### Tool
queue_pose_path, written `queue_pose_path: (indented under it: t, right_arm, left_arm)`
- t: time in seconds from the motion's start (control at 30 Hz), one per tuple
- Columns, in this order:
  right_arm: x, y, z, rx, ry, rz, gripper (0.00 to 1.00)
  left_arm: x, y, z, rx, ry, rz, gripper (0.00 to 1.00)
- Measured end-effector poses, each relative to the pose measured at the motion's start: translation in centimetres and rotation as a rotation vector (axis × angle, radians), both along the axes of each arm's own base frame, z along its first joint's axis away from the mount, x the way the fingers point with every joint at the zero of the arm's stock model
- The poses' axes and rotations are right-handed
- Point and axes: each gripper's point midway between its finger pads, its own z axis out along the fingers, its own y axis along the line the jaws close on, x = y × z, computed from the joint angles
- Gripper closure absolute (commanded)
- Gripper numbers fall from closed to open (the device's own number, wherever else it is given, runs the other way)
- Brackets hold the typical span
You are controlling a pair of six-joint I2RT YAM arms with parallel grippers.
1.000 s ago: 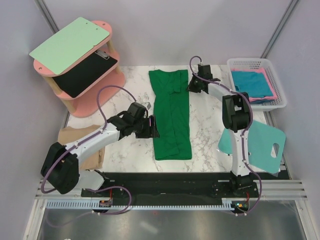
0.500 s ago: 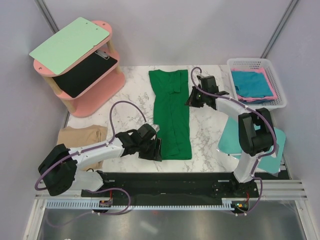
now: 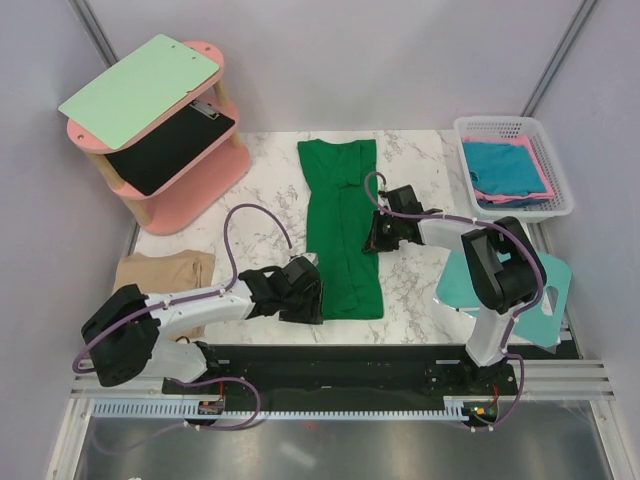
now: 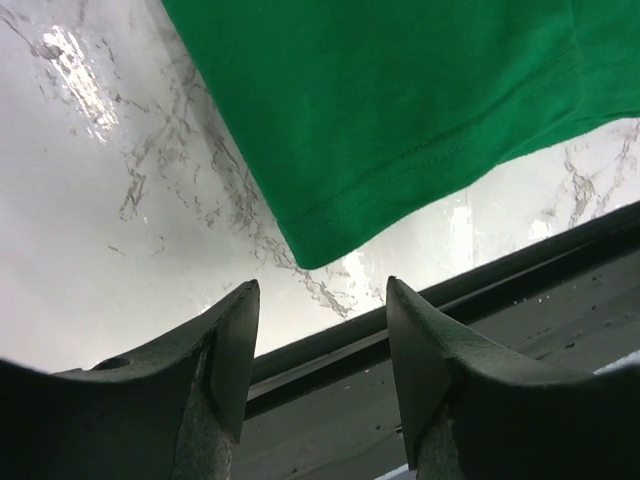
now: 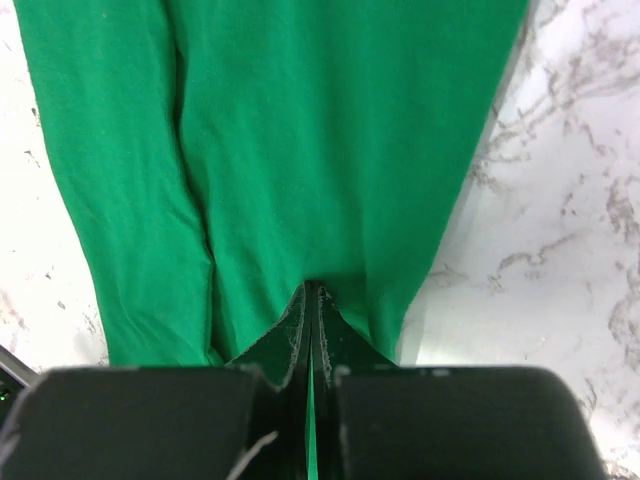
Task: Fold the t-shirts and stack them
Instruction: Rotate the tshirt 90 degrees, then grab the bottom of the folded rectangular tshirt with both arms
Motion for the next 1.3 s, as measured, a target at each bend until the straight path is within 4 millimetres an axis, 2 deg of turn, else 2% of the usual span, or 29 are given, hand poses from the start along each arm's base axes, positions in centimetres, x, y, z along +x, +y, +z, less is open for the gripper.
queue_pose_path:
  t: [0.27,0.47,0.63,0.8,0.97,1.07,1.17,1.2,1.3]
  right_arm:
    - [0.3,0.5,0.0,0.022,-0.01,0.007,1.0]
    - [0.4,0.6,-0.1,0.029,-0.012,0.012,1.0]
    - [0.5,0.9,-0.1,0.042,-0.015,0.018,1.0]
    - [0.5,1.1,-0.1,0.049,-0.02,0.025,1.0]
    - [0.5,1.5,-0.2,0.057,-0.024,0.035,1.0]
    - [0.6,1.7,-0.2,0.07,-0.026,0.044,1.0]
    - [0.5,1.9,-0.2,0.073,-0.027,0.048,1.0]
    - [0.6,1.9,-0.2,0.074,-0.028,0.049,1.0]
    - [0.6,2.0,-0.3,0.078,-0.029,0.052,1.0]
  left_arm:
    - [0.8,-0.1,-1.7,0.04,-0.002,0.033,0.5]
    - [1.3,-0.3,-2.0,0.039,-0.015,0.055,0.57]
    - [1.9,-0.3,-2.0,0.043,-0.038,0.082,0.71]
    - [2.2,0.2,-2.1,0.053,-0.054,0.12,0.83]
    - [1.9,1.7,-2.1,0.064,-0.062,0.173,0.85]
    - [1.6,2.3,-2.1,0.059,-0.063,0.199,0.81]
    - [1.1,3.3,-1.9,0.058,-0.064,0.226,0.55]
    - [1.0,3.5,-1.8,0.057,-0.066,0.23,0.41]
    - [1.0,3.8,-1.2,0.047,-0.08,0.243,0.31]
